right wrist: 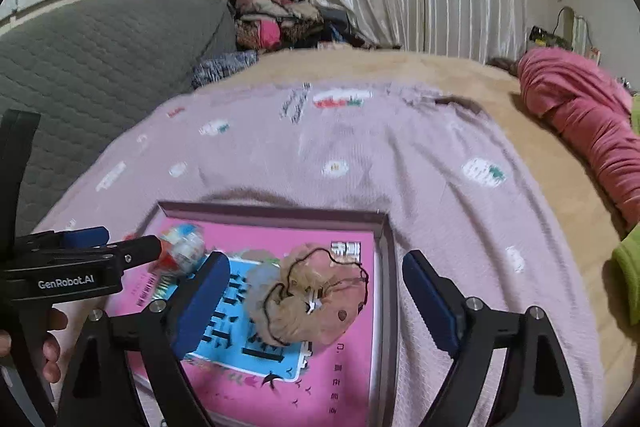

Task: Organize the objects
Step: 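Open left tool to drop the egg while right tool releases the pouch, then withdraw both tools from the tray and move toward the walnut and snacks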

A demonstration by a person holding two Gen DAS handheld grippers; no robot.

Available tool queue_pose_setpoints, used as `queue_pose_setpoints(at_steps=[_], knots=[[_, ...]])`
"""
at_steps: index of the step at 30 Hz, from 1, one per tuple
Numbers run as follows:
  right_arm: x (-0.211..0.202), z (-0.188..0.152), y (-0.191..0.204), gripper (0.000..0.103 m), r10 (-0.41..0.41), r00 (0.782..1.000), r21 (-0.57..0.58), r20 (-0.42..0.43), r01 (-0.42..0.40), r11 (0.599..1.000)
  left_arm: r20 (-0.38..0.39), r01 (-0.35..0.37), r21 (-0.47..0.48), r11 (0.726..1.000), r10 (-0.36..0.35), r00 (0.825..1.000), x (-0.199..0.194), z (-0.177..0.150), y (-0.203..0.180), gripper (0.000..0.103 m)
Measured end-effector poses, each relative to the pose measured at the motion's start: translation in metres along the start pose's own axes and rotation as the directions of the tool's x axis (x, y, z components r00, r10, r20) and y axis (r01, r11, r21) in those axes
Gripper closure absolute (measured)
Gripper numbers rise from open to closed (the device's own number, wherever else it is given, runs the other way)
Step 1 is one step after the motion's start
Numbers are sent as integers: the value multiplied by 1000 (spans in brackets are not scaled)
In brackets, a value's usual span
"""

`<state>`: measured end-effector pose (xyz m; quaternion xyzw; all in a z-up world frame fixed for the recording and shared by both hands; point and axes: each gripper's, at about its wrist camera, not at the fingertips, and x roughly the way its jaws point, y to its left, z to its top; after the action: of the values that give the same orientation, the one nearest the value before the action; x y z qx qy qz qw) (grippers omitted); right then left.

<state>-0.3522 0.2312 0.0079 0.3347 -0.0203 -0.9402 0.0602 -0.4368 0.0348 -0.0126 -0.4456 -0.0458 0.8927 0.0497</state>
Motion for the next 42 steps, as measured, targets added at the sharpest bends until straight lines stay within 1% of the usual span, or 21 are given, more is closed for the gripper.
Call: queue_pose_setpoints(at_steps=[2, 5, 7, 12, 15, 17, 22, 28, 33, 35, 42], knots=[[-19, 1, 4, 8, -5, 999, -7, 32, 5, 1000, 22, 8, -1, 1000, -8, 1000, -15, -2, 2, 13], [-45, 0, 12, 7, -15, 998, -45, 59, 17, 999, 48, 2, -4, 1000, -2, 999, -38, -7, 2, 12], [-62, -2, 18, 7, -20, 996, -59, 86, 25, 998, 52, 4, -3, 1000, -4, 999, -53, -12, 1, 12], [-107, -11, 29, 5, -29, 992, -95, 125, 41, 995, 84, -4, 13, 1000, 3, 996, -98, -32, 0, 12], [-128, -21, 33, 4, -56, 990, -118, 131, 72, 990, 114, -19, 30, 999, 15, 993, -126, -44, -3, 12], [-139, -26, 33, 4, -74, 988, -108, 133, 89, 990, 134, -24, 42, 999, 18, 991, -142, -52, -6, 12], [-168, -42, 26, 4, -69, 993, -111, 98, 80, 991, 150, 1, 41, 999, -7, 989, -177, -66, -11, 12], [-206, -52, 23, 4, -96, 990, -127, 107, 110, 986, 147, -12, 40, 999, 6, 989, -203, -86, -17, 12], [-233, -58, 20, 3, -81, 991, -117, 106, 93, 989, 128, -14, 41, 999, 9, 992, -219, -108, -19, 12], [-243, -62, 22, 3, -89, 991, -124, 104, 102, 987, 124, -14, 42, 999, 8, 992, -226, -117, -21, 12], [-273, -75, 26, 3, -104, 988, -147, 118, 121, 982, 146, -35, 67, 997, 25, 989, -249, -145, -29, 12]])
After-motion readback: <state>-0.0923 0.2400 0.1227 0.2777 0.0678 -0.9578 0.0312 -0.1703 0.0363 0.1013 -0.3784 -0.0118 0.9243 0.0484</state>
